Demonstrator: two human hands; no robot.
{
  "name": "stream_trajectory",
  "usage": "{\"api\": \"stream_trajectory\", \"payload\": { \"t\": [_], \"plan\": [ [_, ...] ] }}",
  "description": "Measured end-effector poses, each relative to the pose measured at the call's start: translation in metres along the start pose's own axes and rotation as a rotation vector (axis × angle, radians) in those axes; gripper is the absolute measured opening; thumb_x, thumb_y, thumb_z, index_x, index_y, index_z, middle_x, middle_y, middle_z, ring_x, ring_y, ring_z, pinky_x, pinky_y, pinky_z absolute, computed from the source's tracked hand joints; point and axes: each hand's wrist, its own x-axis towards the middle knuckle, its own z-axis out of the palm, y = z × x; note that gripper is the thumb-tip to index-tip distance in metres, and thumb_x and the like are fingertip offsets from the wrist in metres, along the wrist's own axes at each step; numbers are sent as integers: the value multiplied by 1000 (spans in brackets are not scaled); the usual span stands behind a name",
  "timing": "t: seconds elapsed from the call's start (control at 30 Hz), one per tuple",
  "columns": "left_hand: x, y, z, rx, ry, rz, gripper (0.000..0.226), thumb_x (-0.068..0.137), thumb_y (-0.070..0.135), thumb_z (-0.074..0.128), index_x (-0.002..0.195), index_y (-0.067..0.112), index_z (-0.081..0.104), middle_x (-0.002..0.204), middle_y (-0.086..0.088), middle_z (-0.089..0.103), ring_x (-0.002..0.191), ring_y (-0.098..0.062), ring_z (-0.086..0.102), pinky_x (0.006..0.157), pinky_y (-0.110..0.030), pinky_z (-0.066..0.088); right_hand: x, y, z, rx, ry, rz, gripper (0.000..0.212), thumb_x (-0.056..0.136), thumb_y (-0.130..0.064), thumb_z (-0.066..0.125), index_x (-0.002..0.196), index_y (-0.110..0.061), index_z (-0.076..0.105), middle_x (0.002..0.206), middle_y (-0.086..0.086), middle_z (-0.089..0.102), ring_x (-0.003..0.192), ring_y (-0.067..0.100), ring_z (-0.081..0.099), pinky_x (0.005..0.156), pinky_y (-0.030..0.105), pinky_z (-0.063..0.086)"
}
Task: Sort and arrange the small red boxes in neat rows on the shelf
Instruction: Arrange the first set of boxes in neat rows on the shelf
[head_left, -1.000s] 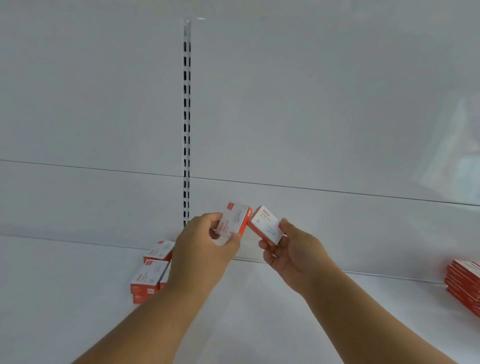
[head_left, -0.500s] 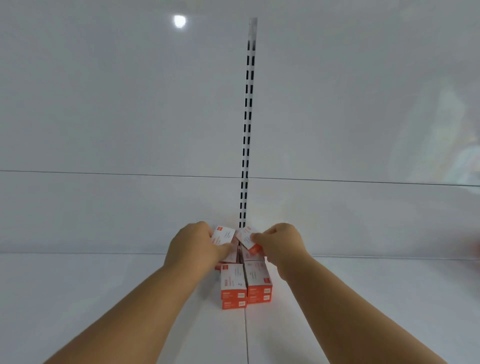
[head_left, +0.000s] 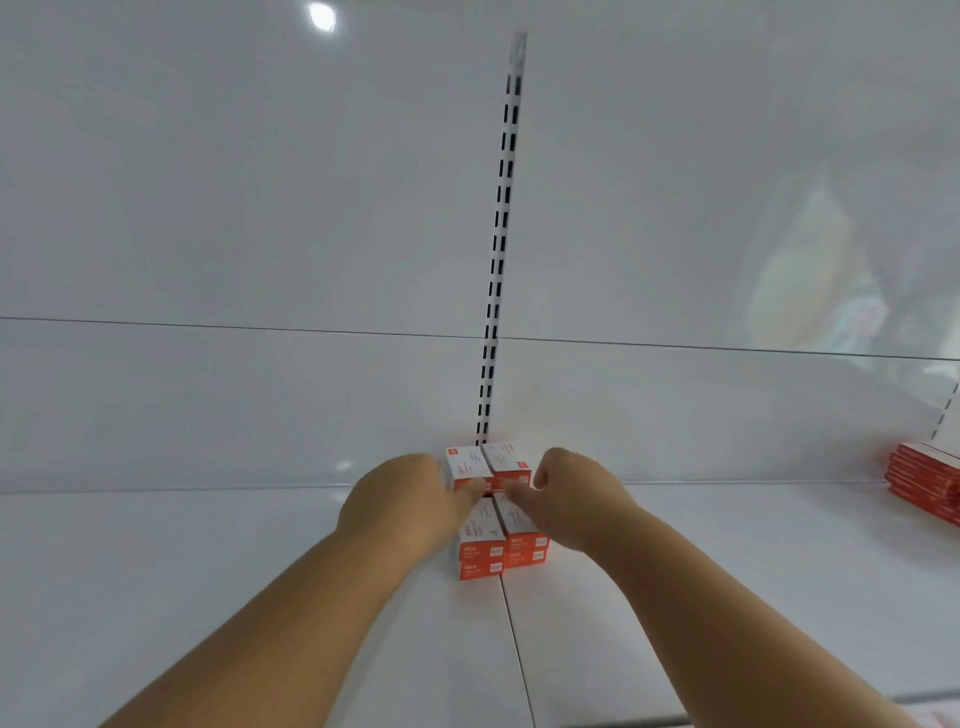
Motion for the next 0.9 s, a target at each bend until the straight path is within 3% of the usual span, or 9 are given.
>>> {"api": "stream_trajectory", "payload": {
  "t": [0.1,0.2,0.33,0.4,0.5,0.7,0.9],
  "plan": [
    [-14,-2,14,32,-112,20,58,81,76,47,92,22,65,87,6,68,83,-19,64,68,-28,49,-15,7,1,-28,-74,-1,43,87,-53,58,64,-19,46,57,-6,47,52,10,45,47,24,31],
    [-25,-4,19,9,-158,62,48,86,67,49,114,33,67,102,8,72,93,-17,66,78,-30,53,-23,16,4,3,-77,42,44,85,-48,61,61,-16,42,57,-3,43,51,14,41,47,26,29],
    [-38,-3,13,-79,-174,78,30,91,49,56,113,31,65,111,9,70,96,-16,64,70,-26,46,-32,33,12,221,-27,76,21,84,-33,66,88,-16,54,82,-2,60,72,18,59,59,29,44],
    [-46,-4,10,-160,-145,38,21,89,41,62,108,32,60,111,11,68,92,-13,62,64,-25,42,-37,38,16,364,-28,88,25,84,-32,68,102,-21,54,93,-1,63,79,16,61,59,27,45],
    [-52,-6,13,-310,-61,-20,16,87,32,67,98,29,55,102,12,67,85,-8,61,66,-25,47,-44,44,17,574,-18,81,15,90,-27,63,101,-18,62,92,3,69,72,15,60,58,28,49],
    [-69,24,27,-912,-34,-28,15,95,18,62,101,32,63,93,10,73,84,-8,70,68,-25,51,-66,74,-2,1219,-22,55,16,99,-5,51,109,-7,63,97,12,73,87,25,69,69,35,53],
    [-84,78,48,-957,13,-22,19,99,15,56,108,31,63,97,2,69,82,-13,69,73,-30,58,-78,134,-28,1162,163,22,15,99,-8,51,104,-11,64,80,3,72,65,16,53,54,27,38]
  ]
}}
